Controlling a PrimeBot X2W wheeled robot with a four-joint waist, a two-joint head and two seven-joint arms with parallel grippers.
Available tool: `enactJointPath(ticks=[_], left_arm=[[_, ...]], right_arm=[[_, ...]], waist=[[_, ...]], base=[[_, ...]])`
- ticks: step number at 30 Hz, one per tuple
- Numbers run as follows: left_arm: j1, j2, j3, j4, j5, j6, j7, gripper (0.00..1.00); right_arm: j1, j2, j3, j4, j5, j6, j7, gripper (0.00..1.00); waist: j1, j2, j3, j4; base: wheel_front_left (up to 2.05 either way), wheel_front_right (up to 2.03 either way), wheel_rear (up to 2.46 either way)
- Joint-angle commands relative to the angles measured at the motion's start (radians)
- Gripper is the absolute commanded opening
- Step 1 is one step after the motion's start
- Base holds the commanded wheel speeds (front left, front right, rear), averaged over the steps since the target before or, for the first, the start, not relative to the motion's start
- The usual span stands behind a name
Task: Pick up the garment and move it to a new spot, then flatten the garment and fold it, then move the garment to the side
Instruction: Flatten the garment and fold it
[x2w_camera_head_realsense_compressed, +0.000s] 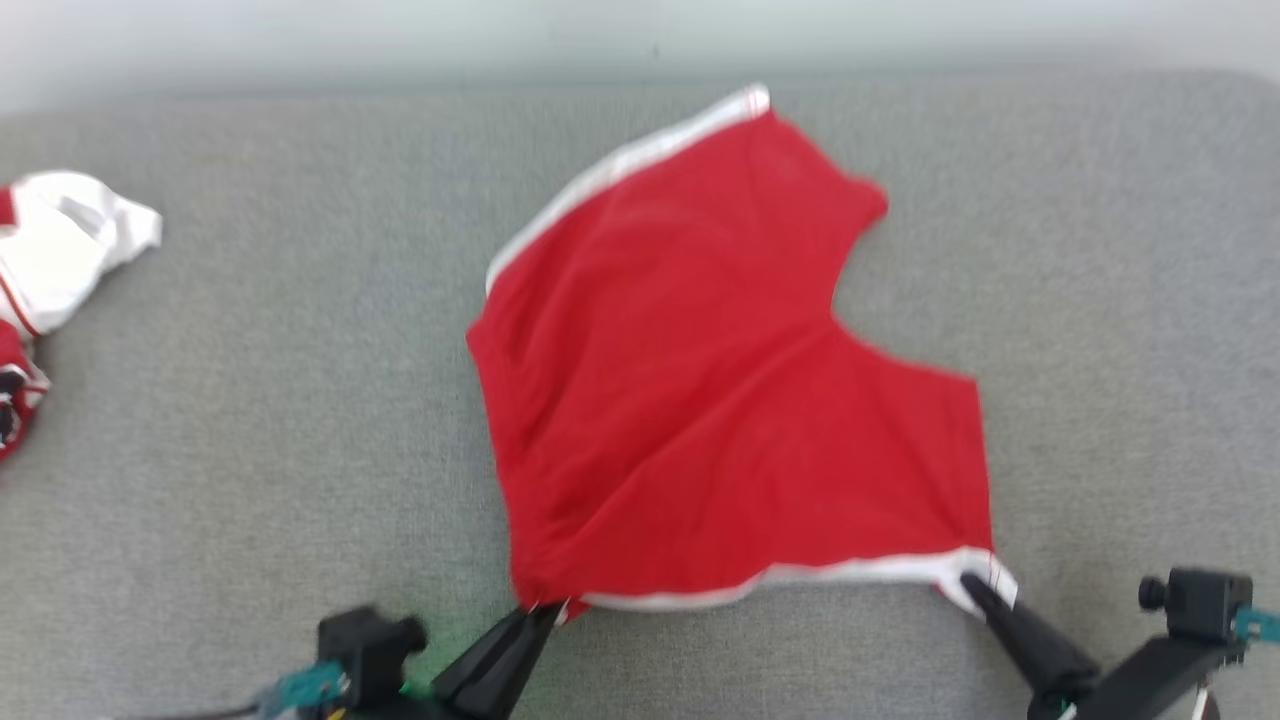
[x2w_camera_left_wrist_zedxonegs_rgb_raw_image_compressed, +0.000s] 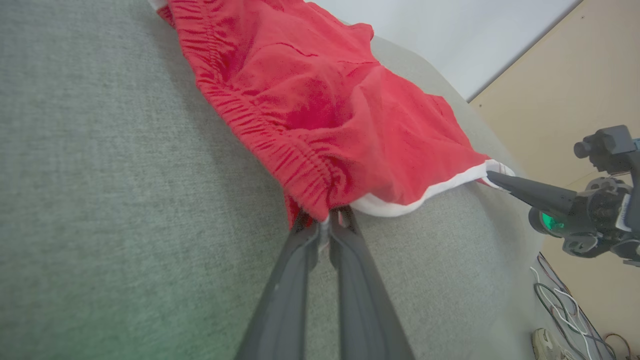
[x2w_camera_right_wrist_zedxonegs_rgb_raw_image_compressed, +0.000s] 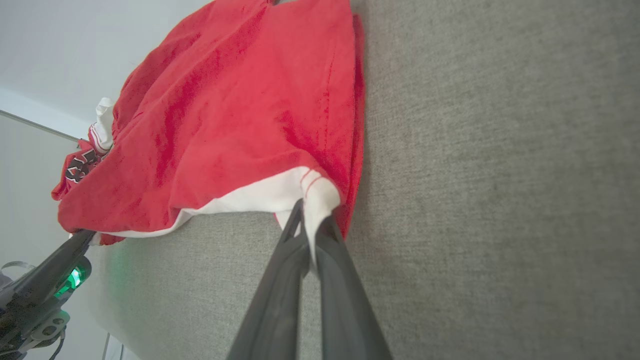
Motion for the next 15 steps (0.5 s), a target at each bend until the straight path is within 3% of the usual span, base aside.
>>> enactJointPath(ticks=[1,9,15], left_arm=[[0.044,0.003,0.021,0.005,0.019,0.001,-0.003,0.0],[0.225,0.025,0.16,-0.049,0.082,0.001,-0.003,0.0],[0.264,0.028,0.153,-0.047,0.148,0.001,-0.003,0.0]], right_arm=[[0.03,-0.007,0.009,-0.012,0.011,0.004,-0.005,0.0],[0.142,-0.063,0.021,-0.104,0.088,0.004,0.002,0.0],[0.185,-0.094,0.031,-0.132,0.121,0.004,0.024,0.0]], waist=[[0.0003,0.0002,-0.077,0.002],[0.0003,0.0002,-0.146,-0.017],[0.0003,0.0002,-0.152,-0.005]], base=[[0.0,0.0,0.0],[0.0,0.0,0.0],[0.0,0.0,0.0]])
